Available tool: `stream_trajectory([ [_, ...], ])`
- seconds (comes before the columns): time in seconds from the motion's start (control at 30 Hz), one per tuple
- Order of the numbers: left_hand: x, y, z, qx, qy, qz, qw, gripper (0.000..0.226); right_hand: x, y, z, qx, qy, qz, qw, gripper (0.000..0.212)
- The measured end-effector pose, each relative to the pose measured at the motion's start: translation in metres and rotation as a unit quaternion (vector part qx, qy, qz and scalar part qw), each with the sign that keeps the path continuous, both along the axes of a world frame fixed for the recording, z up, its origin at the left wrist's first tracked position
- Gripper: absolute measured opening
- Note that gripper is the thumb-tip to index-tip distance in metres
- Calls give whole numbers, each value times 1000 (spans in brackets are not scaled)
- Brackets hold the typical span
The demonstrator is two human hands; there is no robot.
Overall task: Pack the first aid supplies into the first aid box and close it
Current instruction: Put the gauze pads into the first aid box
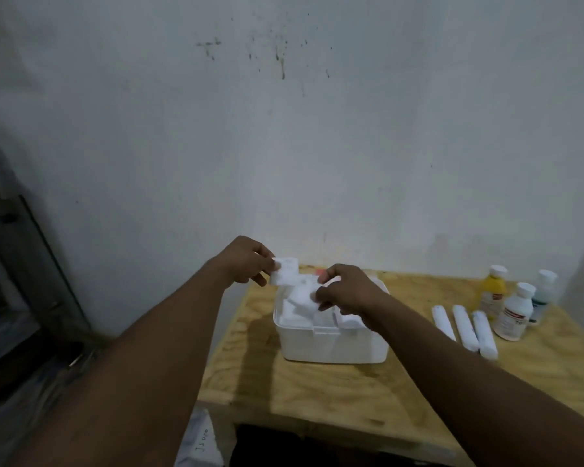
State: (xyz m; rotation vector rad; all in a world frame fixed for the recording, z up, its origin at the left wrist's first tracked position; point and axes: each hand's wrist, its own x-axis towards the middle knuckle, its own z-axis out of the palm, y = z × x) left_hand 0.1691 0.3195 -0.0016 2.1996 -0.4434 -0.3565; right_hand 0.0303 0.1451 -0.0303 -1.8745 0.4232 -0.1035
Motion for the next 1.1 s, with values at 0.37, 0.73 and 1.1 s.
stream_trajectory([
  [0.37,9,-28,-22,18,-22,-44,999,20,15,16,-27,-249,-34,42,967,39],
  [0.73,4,-32,-41,69,-165,-45,983,38,7,20,-38,-397,-142,84,903,14],
  [1.1,10,-34,-64,172,-185,-70,965,8,9,18,-38,-457,-76,163,871,31],
])
